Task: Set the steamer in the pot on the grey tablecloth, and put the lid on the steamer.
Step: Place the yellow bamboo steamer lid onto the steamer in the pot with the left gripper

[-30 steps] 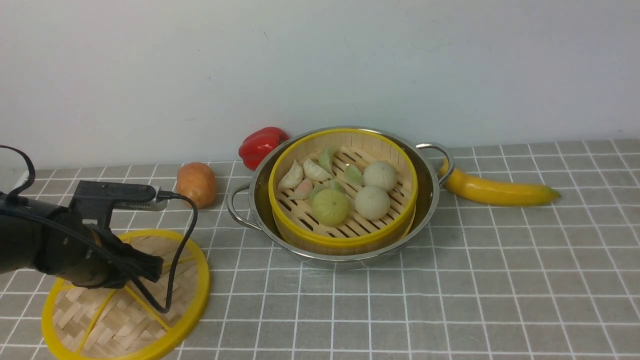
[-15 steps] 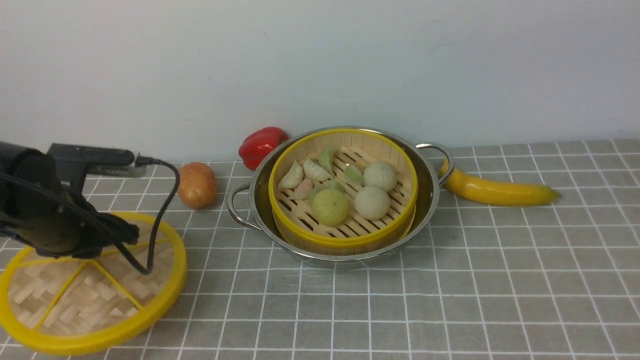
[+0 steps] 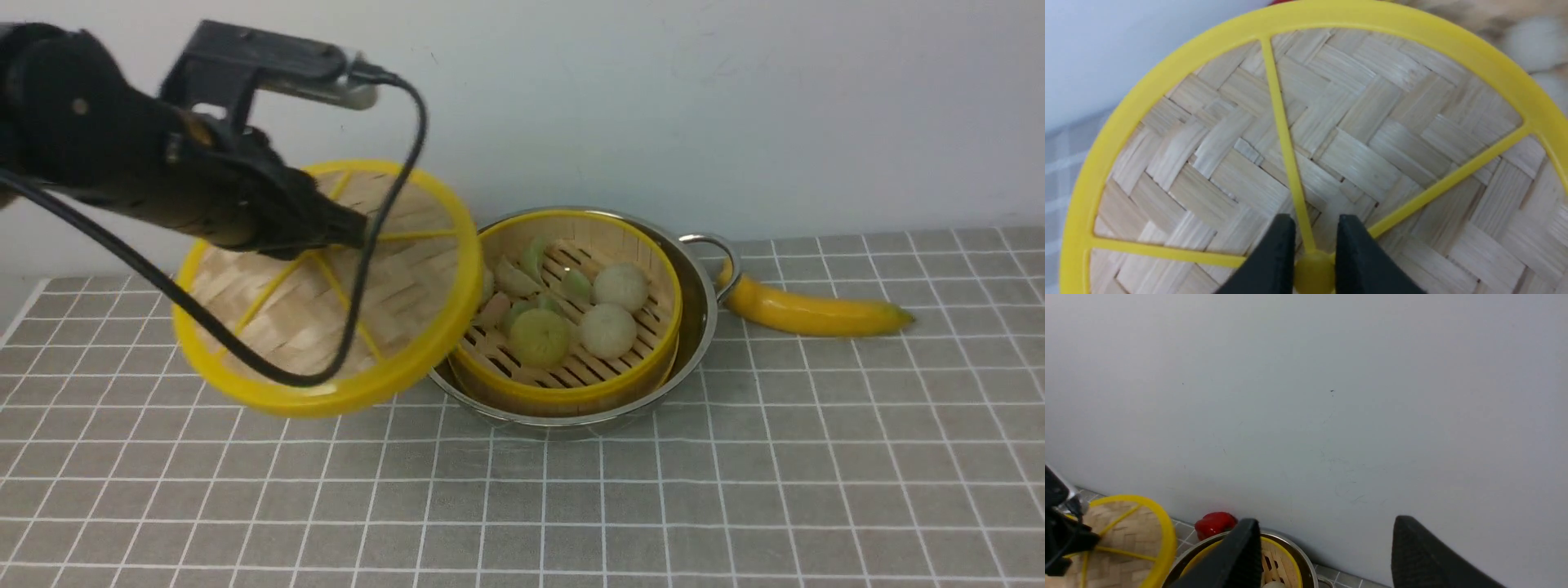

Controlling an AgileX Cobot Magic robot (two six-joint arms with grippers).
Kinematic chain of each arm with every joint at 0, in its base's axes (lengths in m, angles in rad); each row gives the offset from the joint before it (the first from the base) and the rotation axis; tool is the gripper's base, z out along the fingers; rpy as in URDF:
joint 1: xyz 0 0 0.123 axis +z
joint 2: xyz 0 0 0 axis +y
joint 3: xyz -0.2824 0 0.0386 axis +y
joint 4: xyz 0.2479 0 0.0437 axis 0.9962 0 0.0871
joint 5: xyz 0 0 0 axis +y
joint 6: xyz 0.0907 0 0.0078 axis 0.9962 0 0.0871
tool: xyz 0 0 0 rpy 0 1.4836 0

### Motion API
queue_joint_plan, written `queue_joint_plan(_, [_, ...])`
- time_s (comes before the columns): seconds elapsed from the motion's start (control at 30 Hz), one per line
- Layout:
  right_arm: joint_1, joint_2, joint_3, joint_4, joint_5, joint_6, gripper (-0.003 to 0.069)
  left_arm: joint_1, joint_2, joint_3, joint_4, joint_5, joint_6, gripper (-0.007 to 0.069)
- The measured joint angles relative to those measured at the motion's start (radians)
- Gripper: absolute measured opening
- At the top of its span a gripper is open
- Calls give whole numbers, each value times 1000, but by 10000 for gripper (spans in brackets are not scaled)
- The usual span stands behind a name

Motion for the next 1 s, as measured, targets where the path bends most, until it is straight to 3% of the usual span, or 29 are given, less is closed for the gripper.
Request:
queue_joint_plan(0.17, [0,-12,16,11,-1,14,432,-136,140,-97,16,-97,6,116])
queue_joint_plan(0.33, [0,-15,16,47,-1,16,432,-194,282,-192,47,-117,7,116])
queue_joint_plan(0.53, [0,-17,16,60,-1,19,432,-209,413,-275,101,-126,7,116])
queue_joint_plan(1.0, [0,-17,16,63,-1,29,432,-217,451,-293,110,-181,45,116])
